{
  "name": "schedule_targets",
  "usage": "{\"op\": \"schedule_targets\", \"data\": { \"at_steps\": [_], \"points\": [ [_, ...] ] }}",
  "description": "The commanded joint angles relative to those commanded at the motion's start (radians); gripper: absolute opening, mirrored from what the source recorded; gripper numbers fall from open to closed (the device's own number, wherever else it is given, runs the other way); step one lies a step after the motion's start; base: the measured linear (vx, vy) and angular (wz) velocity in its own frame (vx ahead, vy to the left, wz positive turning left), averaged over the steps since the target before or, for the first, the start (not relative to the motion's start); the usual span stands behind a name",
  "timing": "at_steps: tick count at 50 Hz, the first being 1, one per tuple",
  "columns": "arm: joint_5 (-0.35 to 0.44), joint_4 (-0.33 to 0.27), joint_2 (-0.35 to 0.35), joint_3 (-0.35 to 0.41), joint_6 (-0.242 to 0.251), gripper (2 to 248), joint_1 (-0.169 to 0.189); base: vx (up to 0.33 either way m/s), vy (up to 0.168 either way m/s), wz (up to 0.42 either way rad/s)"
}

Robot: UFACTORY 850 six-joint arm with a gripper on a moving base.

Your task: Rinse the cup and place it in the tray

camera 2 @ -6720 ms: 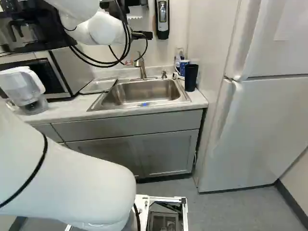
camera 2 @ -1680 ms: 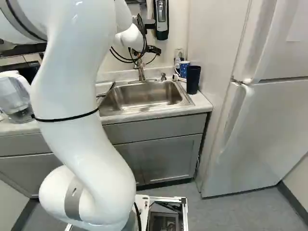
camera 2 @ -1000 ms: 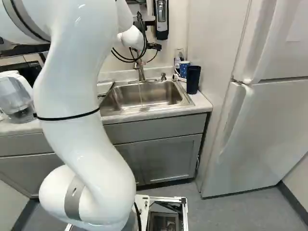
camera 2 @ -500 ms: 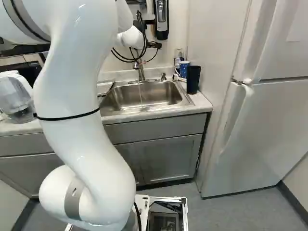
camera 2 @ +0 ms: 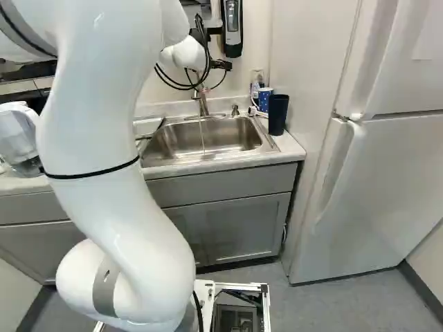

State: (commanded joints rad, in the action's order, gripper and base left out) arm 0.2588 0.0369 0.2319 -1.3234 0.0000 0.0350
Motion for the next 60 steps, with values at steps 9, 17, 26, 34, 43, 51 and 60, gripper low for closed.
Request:
{"op": "schedule_targets", "data": {
  "at_steps": [9,17,26,34,43,51,60],
  "points": [
    [0.000,0.000,-0.036,0.040,0.000,247,-0.001,0.000,0.000,0.000],
    [0.000,0.000,-0.077,0.084,0.000,247,-0.007,0.000,0.000,0.000],
    [0.000,0.000,-0.124,0.134,0.000,247,-0.016,0.000,0.000,0.000],
    [-0.006,0.000,-0.166,0.178,0.000,247,-0.023,0.000,0.000,0.000],
    [-0.024,0.000,-0.210,0.223,0.000,247,-0.031,0.000,0.000,0.000],
    [-0.054,0.000,-0.246,0.259,0.000,247,-0.039,0.000,0.000,0.000],
    [-0.118,0.000,-0.281,0.294,0.000,247,-0.046,0.000,0.000,0.000]
  ]
}}
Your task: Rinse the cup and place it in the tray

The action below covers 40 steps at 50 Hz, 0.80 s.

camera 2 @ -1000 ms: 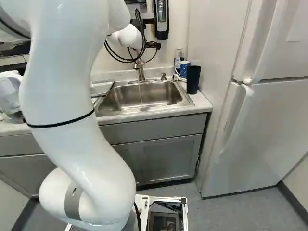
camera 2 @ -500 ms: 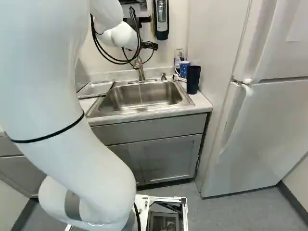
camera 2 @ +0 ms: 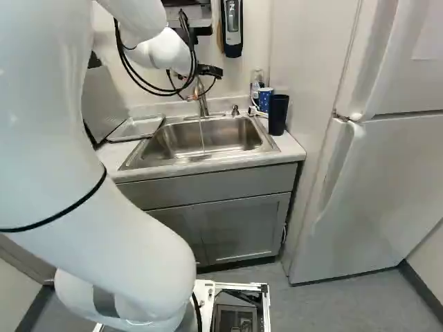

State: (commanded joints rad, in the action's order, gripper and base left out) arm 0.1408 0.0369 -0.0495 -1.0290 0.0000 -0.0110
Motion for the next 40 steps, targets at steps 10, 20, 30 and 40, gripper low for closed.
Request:
{"op": "schedule_targets", "data": {
  "at_steps": [10,20,30,40],
  "points": [
    [-0.099,0.000,-0.035,0.034,0.000,247,-0.007,0.000,0.000,0.000],
    [-0.203,0.000,-0.058,0.056,0.000,247,-0.012,0.000,0.000,0.000],
    [-0.310,0.000,-0.068,0.065,0.000,247,-0.013,0.000,0.000,0.000],
    [-0.413,0.000,-0.070,0.067,0.000,247,-0.013,0.000,0.000,0.000]
  ]
}}
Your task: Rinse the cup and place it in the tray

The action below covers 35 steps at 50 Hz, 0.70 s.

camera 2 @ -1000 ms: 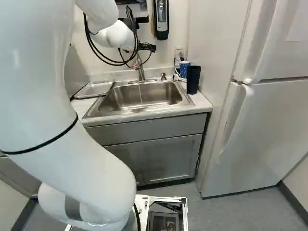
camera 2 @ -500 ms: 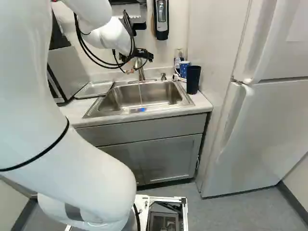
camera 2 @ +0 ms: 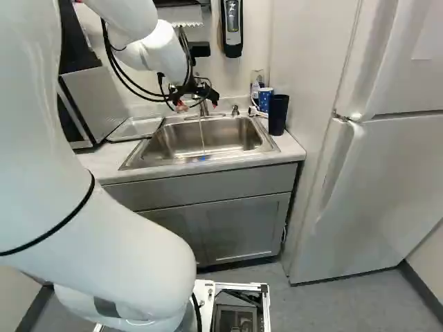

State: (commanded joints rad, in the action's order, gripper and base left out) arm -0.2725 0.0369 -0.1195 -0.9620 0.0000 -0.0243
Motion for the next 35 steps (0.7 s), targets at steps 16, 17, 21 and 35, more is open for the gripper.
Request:
{"op": "schedule_targets", "data": {
  "at_steps": [16,17,21,35],
  "points": [
    [-0.168,0.000,0.000,0.000,0.000,247,0.000,0.000,0.000,0.000],
    [-0.178,0.000,0.000,0.000,0.000,247,0.000,0.000,0.000,0.000],
    [-0.220,0.000,0.000,0.000,0.000,247,0.000,0.000,0.000,0.000],
    [-0.220,0.000,0.000,0.000,0.000,247,0.000,0.000,0.000,0.000]
  ]
}}
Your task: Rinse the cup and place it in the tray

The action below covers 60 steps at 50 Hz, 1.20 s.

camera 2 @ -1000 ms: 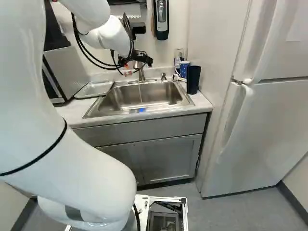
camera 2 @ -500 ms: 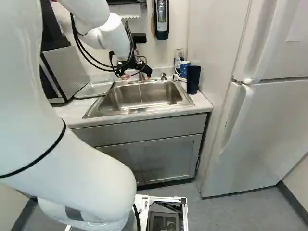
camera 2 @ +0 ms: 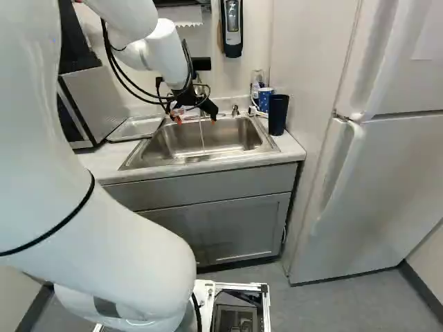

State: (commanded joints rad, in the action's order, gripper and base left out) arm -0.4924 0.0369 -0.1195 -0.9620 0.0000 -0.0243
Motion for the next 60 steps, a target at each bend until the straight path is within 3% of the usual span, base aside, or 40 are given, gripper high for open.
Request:
{"op": "schedule_targets", "data": {
  "at_steps": [60],
  "points": [
    [0.000,0.000,-0.001,0.001,0.000,247,0.025,0.000,0.000,0.000]
  ]
}}
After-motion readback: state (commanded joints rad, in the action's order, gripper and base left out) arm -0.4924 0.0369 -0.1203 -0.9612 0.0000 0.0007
